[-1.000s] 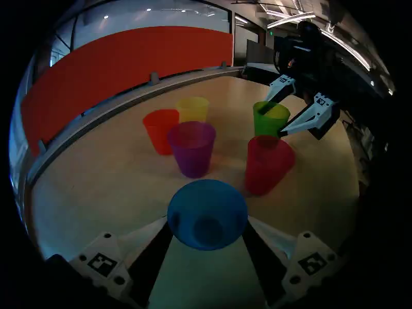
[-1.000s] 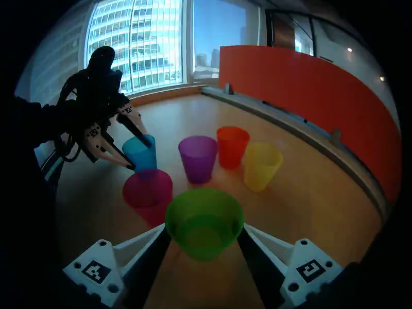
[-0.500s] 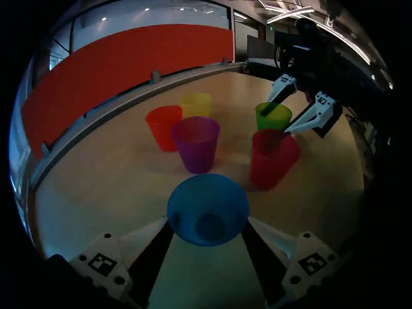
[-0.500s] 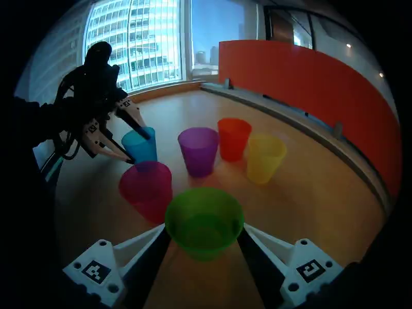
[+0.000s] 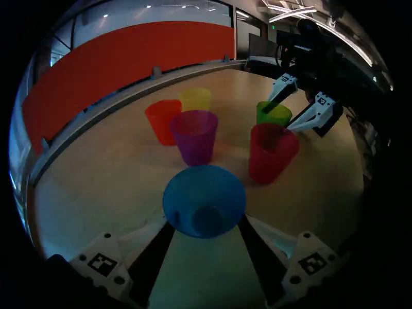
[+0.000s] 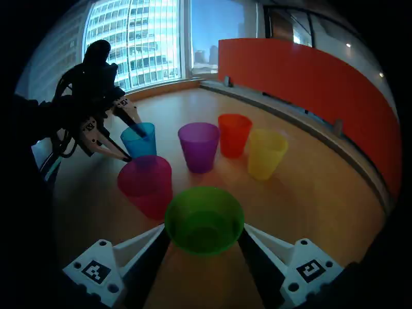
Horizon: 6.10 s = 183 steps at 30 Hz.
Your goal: Pour water
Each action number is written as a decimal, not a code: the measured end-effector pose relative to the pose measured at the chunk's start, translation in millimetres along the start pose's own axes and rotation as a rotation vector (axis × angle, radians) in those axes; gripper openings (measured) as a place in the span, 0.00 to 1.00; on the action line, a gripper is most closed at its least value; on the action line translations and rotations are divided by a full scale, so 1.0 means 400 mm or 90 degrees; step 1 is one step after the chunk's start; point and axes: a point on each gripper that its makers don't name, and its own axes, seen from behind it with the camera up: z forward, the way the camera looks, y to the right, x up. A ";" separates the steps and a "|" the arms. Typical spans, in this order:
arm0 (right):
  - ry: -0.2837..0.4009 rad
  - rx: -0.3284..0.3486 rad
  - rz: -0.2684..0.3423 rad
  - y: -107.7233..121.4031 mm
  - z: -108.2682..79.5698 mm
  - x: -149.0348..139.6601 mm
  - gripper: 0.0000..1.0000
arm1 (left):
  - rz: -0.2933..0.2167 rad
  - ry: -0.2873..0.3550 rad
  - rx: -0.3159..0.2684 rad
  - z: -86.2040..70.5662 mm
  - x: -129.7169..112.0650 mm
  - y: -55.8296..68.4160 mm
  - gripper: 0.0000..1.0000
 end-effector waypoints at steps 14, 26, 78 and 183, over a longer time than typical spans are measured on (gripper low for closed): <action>0.007 -0.010 0.014 -0.004 -0.005 -0.004 1.00 | -0.013 -0.003 -0.003 -0.012 -0.009 0.010 0.86; 0.015 -0.029 0.025 0.003 -0.046 -0.014 1.00 | -0.017 -0.006 0.008 -0.026 -0.023 0.010 0.86; 0.254 -0.351 0.144 0.148 -0.381 0.082 1.00 | -0.139 0.244 0.316 -0.314 0.070 -0.180 0.86; 0.403 -0.590 0.201 0.161 -0.555 0.089 1.00 | -0.203 0.446 0.512 -0.371 0.014 -0.224 0.86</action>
